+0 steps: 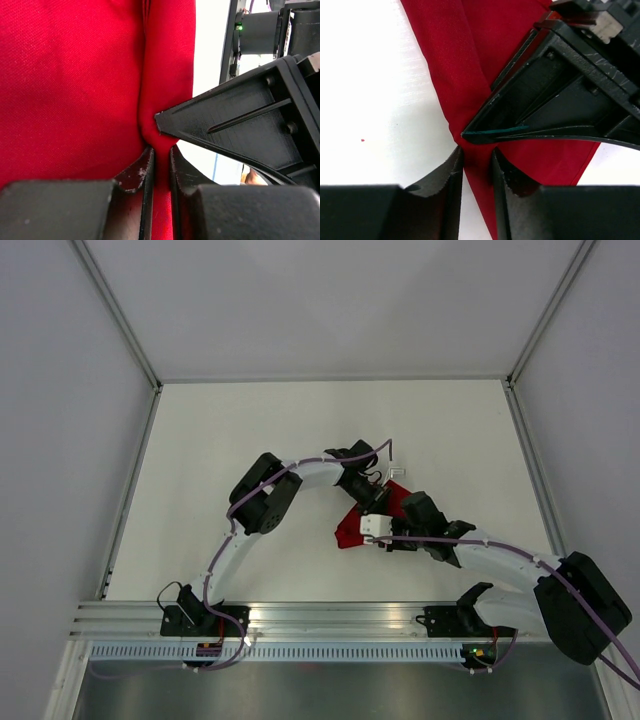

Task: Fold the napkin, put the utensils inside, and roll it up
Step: Roll the napkin with the utensil

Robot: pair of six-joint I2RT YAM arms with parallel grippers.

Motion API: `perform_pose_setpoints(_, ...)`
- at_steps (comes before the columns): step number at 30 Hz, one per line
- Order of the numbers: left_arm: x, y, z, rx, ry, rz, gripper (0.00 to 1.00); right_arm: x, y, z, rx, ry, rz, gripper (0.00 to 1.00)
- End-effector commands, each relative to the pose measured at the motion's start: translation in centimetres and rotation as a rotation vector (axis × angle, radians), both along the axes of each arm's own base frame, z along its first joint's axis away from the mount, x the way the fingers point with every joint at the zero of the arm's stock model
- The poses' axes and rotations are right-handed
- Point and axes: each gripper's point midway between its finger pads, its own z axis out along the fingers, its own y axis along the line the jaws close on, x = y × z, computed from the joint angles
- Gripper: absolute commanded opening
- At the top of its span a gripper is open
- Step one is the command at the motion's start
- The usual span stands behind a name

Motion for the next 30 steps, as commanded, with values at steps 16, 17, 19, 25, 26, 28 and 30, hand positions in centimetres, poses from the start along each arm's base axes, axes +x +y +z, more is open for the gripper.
perform_pose_setpoints(16,7.7,1.3,8.3,0.011,-0.146,0.334,0.44,-1.5,0.4,-0.2,-0.023,0.265,0.055,0.1)
perform_pose_setpoints(17,8.7,1.7,8.6,0.017,-0.174,0.381,0.44,-1.6,0.3,-0.2,-0.016,0.307,0.062,0.09)
perform_pose_setpoints(19,10.5,2.9,10.0,0.011,-0.208,0.48,0.44,-1.6,0.2,-0.1,-0.005,0.351,0.068,0.1)
perform_pose_setpoints(25,14.1,8.2,10.0,0.09,-0.318,0.816,0.44,-1.8,-0.5,-0.3,0.01,0.513,0.109,0.09)
perform_pose_setpoints(26,15.1,8.8,12.1,0.044,-0.378,0.883,0.44,-2.4,-0.9,-0.8,-0.003,0.573,0.107,0.09)
perform_pose_setpoints(28,14.9,10.5,11.2,0.065,-0.388,0.972,0.46,-2.0,-1.0,-1.1,0.0,0.619,0.122,0.09)
perform_pose_setpoints(30,15.0,11.8,12.2,0.03,-0.446,1.057,0.46,-1.7,-1.3,-0.9,0.005,0.66,0.118,0.09)
